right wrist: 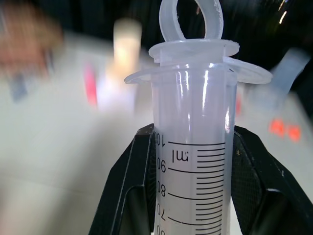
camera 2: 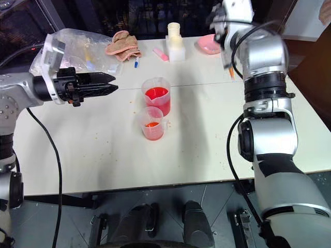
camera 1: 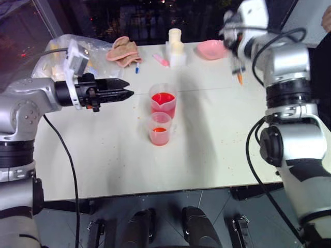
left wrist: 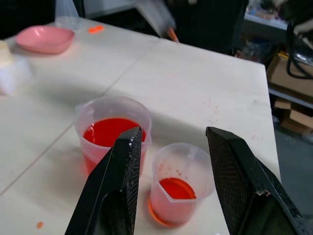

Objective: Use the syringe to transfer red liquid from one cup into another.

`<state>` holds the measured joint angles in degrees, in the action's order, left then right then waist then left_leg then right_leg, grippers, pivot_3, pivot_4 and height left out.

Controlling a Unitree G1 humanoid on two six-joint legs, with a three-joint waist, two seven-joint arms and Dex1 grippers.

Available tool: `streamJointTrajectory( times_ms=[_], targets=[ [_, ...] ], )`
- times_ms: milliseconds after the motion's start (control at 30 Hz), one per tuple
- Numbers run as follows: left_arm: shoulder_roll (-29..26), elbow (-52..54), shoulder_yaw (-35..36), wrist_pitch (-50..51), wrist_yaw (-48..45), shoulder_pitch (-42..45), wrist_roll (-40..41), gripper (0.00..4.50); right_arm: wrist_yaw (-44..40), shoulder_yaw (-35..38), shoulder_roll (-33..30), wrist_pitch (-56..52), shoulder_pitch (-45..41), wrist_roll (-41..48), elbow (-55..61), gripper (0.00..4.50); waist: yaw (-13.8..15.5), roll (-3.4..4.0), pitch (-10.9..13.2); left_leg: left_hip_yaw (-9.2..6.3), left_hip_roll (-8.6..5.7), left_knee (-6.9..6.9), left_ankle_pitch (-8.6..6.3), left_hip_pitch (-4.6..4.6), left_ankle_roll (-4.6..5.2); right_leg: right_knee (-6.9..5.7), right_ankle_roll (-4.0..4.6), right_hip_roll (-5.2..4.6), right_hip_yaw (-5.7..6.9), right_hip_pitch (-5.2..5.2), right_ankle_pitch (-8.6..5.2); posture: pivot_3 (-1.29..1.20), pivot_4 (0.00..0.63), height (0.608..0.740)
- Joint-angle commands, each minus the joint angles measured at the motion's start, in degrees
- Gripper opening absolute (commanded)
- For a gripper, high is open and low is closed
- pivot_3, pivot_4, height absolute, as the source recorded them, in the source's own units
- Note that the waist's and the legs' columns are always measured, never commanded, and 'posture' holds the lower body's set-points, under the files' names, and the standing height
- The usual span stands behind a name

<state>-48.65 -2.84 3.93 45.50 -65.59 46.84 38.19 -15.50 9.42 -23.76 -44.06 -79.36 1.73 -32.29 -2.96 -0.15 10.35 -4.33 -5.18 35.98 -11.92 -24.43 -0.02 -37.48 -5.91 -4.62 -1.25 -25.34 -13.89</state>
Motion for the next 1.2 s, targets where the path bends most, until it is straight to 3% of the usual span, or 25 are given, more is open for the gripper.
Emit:
streamJointTrajectory(
  times_ms=[33,233,367,467,700,1200],
  targets=[
    [-0.4,-3.3,-1.0,-3.5,-3.4,5.2,-2.3,2.17,6.0,6.3,5.9,6.3,-1.3,5.9,6.2,1.36,0.0,0.00,0.0,0.00,0.00,0.03,0.00,0.00,0.00,-0.02,0.01,0.01,0.00,0.02,0.01,0.00,0.150,0.740],
    [-0.4,-9.9,-3.1,-5.6,-7.5,12.4,-5.4,2.17,12.3,12.1,18.0,16.4,-0.8,14.1,7.2,1.36,-0.3,0.00,0.0,-0.04,0.00,0.02,0.01,0.00,0.00,-0.09,0.03,0.01,0.01,-0.01,0.03,0.00,0.150,0.740],
    [-1.2,-11.7,-3.0,-5.1,-9.0,15.5,-6.4,2.17,10.8,6.2,24.7,29.5,4.3,11.9,6.9,1.36,-0.3,-0.03,0.0,-0.06,-0.02,0.03,0.01,0.00,0.00,-0.09,0.03,0.07,0.02,0.01,0.03,0.00,0.150,0.740],
    [-1.4,-12.1,-2.5,-4.2,-9.4,16.4,-6.4,2.17,9.0,-0.9,25.6,39.5,10.2,5.9,8.3,1.36,-0.7,-0.03,0.0,-0.07,-0.03,0.04,0.01,0.00,0.00,-0.16,0.03,0.10,0.02,0.00,0.03,0.00,0.150,0.740],
    [-1.0,-12.1,-2.0,-2.5,-9.4,17.4,-6.2,2.17,6.7,-8.9,28.4,48.7,22.4,2.5,7.6,1.36,-1.2,-0.02,0.0,-0.07,-0.05,0.11,0.04,0.04,-0.04,-0.50,0.02,0.15,0.02,-0.12,0.02,0.00,0.150,0.740],
    [3.7,-21.2,-4.2,-5.7,-10.1,23.8,-10.4,2.17,10.2,-11.9,30.6,60.2,26.0,-2.0,-2.4,1.36,-1.1,-0.03,0.0,-0.10,-0.04,0.11,0.13,0.07,-0.19,-0.51,0.02,0.21,0.01,-0.09,0.02,0.00,0.150,0.740]
  ],
)
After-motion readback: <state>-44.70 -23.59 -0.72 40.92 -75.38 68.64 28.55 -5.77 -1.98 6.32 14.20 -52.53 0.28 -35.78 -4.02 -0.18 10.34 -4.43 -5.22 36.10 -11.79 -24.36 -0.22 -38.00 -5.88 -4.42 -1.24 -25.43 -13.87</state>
